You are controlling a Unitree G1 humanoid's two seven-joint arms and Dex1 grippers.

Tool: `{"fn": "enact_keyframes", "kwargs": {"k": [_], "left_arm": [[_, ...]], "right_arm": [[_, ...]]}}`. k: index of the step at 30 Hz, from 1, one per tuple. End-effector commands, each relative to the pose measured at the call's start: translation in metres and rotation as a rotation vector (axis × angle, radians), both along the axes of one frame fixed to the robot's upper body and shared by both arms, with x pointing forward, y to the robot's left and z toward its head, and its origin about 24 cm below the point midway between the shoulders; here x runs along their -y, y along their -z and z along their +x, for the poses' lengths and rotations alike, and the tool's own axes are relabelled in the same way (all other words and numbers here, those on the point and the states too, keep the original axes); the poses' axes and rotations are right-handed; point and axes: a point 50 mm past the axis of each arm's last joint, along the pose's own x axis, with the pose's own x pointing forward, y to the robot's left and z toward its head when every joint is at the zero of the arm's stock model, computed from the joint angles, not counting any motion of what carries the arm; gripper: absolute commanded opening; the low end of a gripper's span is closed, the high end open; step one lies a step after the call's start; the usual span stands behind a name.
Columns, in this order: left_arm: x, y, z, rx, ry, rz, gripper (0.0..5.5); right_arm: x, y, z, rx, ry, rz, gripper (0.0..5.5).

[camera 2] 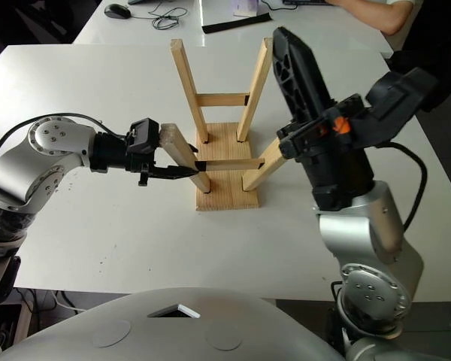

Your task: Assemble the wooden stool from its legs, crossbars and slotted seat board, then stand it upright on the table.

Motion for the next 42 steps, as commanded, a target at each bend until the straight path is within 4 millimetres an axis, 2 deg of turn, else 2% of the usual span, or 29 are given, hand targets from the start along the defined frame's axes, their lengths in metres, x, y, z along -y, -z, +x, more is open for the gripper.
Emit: {"fn": "enact_keyframes", "kwargs": {"k": [1,2,6,8,10,13,15,19,22,26,32,39,41,42], "left_arm": [[-0.025,0.033,-0.001,-0.078,-0.135,0.204,2.06],[-0.026,0.036,-0.001,-0.076,-0.142,0.210,2.42],[-0.039,0.062,0.000,-0.073,-0.177,0.275,2.99],[-0.046,0.073,0.001,-0.048,-0.193,0.309,3.19],[-0.048,0.076,0.001,-0.042,-0.200,0.287,3.48],[-0.059,0.071,0.006,-0.006,-0.294,0.230,3.85],[-0.063,0.060,0.007,0.004,-0.375,0.133,3.90],[-0.066,0.044,0.011,0.168,-0.718,-0.038,3.90],[-0.054,0.047,-0.003,0.180,-0.922,-0.150,3.90],[-0.040,0.053,-0.022,0.151,-1.014,-0.200,4.54],[-0.038,0.050,-0.029,0.176,-1.163,-0.243,5.40],[-0.028,0.048,-0.032,0.154,-1.160,-0.255,5.40],[-0.031,0.048,-0.032,0.164,-1.185,-0.240,5.40],[-0.035,0.048,-0.031,0.174,-1.209,-0.228,5.40]], "right_arm": [[0.021,-0.016,0.002,0.036,0.058,-0.049,0.02],[0.025,-0.016,0.003,0.023,0.073,-0.063,0.00],[0.042,-0.008,0.008,-0.034,0.126,-0.088,0.00],[0.048,0.000,0.012,-0.074,0.143,-0.110,0.00],[0.054,0.014,0.015,-0.129,0.179,-0.157,0.00],[0.078,0.057,0.017,-0.296,0.369,-0.365,0.00],[0.090,0.083,0.007,-0.398,0.456,-0.444,0.00],[0.096,0.109,-0.001,-0.477,0.612,-0.554,0.00],[0.091,0.113,0.001,-0.456,0.674,-0.581,0.00],[0.088,0.108,0.007,-0.427,0.712,-0.562,0.62],[0.085,0.110,0.012,-0.427,0.698,-0.575,1.51],[0.086,0.112,0.013,-0.441,0.717,-0.594,2.55],[0.098,0.113,0.013,-0.466,0.804,-0.639,2.84],[0.110,0.114,0.012,-0.491,0.872,-0.659,2.84]]}}
